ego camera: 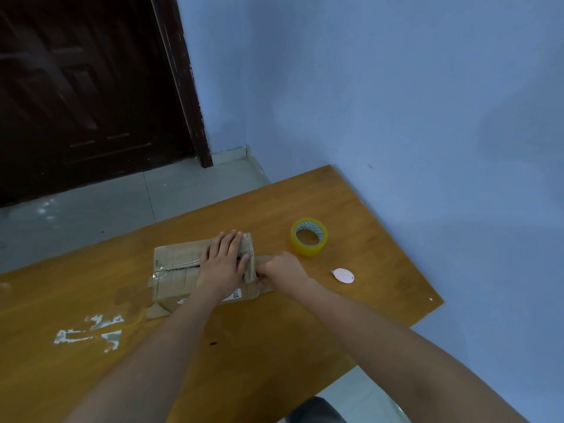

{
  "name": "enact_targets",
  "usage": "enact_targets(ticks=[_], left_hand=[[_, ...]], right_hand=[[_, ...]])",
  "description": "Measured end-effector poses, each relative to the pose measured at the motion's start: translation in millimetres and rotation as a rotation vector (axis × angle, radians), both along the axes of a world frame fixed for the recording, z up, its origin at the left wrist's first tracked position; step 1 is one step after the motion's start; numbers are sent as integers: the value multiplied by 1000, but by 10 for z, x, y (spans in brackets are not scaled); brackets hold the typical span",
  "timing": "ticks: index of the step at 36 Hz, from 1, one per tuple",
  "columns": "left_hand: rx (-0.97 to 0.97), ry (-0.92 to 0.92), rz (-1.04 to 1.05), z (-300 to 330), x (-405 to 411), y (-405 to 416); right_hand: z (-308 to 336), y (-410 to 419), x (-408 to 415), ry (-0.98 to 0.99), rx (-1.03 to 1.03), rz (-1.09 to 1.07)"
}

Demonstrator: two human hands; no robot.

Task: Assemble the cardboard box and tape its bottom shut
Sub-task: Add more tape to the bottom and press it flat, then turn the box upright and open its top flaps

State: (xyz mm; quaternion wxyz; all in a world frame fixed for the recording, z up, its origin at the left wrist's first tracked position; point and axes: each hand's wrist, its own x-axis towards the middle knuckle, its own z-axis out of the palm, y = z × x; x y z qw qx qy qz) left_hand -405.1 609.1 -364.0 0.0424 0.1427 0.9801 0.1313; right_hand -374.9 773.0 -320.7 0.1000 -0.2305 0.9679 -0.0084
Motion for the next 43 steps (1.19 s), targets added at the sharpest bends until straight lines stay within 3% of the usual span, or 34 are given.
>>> enact_targets(ticks=[8,11,21,25,29,31,34,36,40,43], left_hand=[[-5,-1,1,-11,-10,0],[-12,-3,1,-2,-7,3],[-17,-20,8,50,-4,29],[2,-26,10,52,-5,16],[72,-69,10,96,-7,-8],[203,-124,53,163,-33,-18],[582,-172,242,335,-82,-67],[650,-107,340,451,-143,-179],[515,-61,609,606,-258,-552],[454,-195,908,610,-291,-880]], right_hand=[[205,11,-80,53,162,174],[162,4,-116,-13,228,236],[203,-120,-454,-166,227,41],[89,-46,-454,-311,82,-210],[-95,170,-388,-388,-274,-541],[-133,228,-365,-417,-455,-654],[-119,222,-374,-448,-857,-857],[-89,173,-405,-463,-1034,-986],[-26,17,-459,-524,-1016,-1015],[1,-121,-481,-591,-838,-1018]])
